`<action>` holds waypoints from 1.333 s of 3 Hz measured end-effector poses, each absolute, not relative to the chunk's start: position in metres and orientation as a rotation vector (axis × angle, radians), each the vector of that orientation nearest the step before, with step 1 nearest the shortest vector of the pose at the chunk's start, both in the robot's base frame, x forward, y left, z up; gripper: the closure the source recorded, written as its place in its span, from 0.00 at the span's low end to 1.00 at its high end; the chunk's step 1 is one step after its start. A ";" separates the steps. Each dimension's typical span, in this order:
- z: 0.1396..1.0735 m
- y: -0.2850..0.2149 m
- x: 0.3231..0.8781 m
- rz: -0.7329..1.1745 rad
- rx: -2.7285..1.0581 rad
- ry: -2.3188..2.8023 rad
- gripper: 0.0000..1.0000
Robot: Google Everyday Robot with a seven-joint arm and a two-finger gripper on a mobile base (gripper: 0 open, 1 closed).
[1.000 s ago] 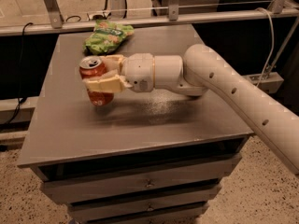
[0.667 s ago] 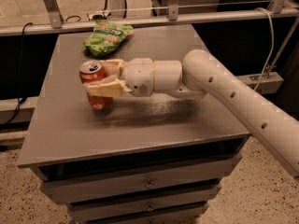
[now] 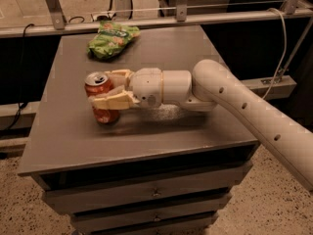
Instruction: Place coke can upright
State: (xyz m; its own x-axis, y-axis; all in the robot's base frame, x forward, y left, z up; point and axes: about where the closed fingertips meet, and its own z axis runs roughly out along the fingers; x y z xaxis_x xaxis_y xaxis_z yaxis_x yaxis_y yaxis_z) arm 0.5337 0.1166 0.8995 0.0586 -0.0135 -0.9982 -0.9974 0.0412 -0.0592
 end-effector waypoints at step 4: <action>0.896 -0.003 0.558 0.927 -1.300 1.291 0.00</action>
Offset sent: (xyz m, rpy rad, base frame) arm 0.0068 -0.0399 -0.0118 -0.0358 -0.0020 -0.0425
